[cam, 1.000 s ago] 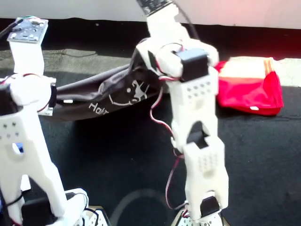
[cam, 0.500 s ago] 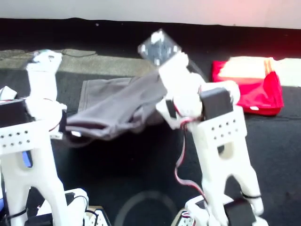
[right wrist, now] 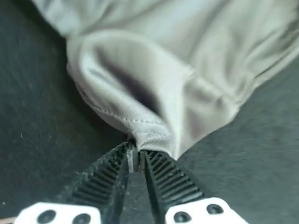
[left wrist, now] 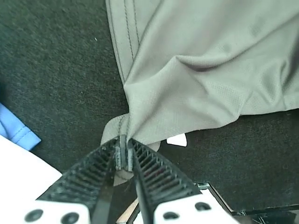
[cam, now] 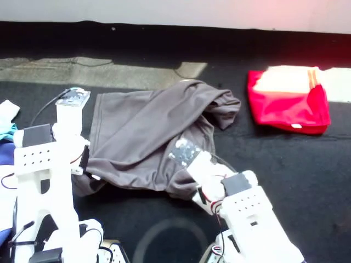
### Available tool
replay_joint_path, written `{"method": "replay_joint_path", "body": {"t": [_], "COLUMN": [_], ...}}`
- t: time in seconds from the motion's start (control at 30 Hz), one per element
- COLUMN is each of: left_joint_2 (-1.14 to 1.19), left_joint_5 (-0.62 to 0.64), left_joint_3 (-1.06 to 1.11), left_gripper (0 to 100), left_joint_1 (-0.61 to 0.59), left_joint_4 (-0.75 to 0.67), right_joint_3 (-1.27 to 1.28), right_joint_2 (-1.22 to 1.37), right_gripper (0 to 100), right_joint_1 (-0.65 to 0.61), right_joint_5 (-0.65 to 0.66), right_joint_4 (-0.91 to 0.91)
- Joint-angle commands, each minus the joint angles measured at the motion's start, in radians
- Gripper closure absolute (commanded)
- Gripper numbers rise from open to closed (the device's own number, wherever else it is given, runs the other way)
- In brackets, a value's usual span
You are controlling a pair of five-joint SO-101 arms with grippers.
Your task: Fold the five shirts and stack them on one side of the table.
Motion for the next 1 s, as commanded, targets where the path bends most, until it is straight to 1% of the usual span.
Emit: {"method": "replay_joint_path", "body": {"t": [0.0,0.07,0.17,0.27,0.33,0.43,0.57,0.67,0.77,0.97], "left_joint_2": [-0.019,-0.019,-0.019,-0.019,-0.021,-0.025,-0.025,-0.025,-0.025,-0.022], "left_joint_5": [-0.008,-0.008,-0.008,-0.008,-0.008,-0.008,-0.008,-0.008,-0.008,-0.008], "left_joint_3": [-0.004,-0.005,-0.007,-0.008,-0.010,-0.012,-0.012,-0.012,-0.012,-0.012], "left_gripper": [99,99,99,99,99,99,99,99,99,99], "left_joint_1": [0.010,0.010,0.010,0.010,0.008,0.008,0.008,0.008,0.008,0.008], "left_joint_4": [-0.015,-0.015,-0.015,-0.014,-0.014,-0.014,-0.015,-0.015,-0.015,-0.015], "right_joint_3": [-0.018,-0.105,-0.294,-0.487,-0.568,-0.533,-0.415,-0.401,-0.458,-0.595], "right_joint_2": [-0.028,-0.028,-0.028,-0.028,-0.016,0.028,0.223,0.409,0.585,0.839], "right_gripper": [98.6,95.8,90.6,90.2,90.2,89.8,88.8,83.1,78.6,77.9], "right_joint_1": [0.015,0.015,0.013,0.025,0.076,0.145,0.154,0.154,0.153,0.153], "right_joint_5": [0.014,0.003,-0.054,-0.060,-0.063,-0.071,-0.163,-0.230,-0.245,-0.245], "right_joint_4": [0.024,0.099,0.231,0.309,0.286,0.177,0.039,-0.033,-0.050,-0.051]}}
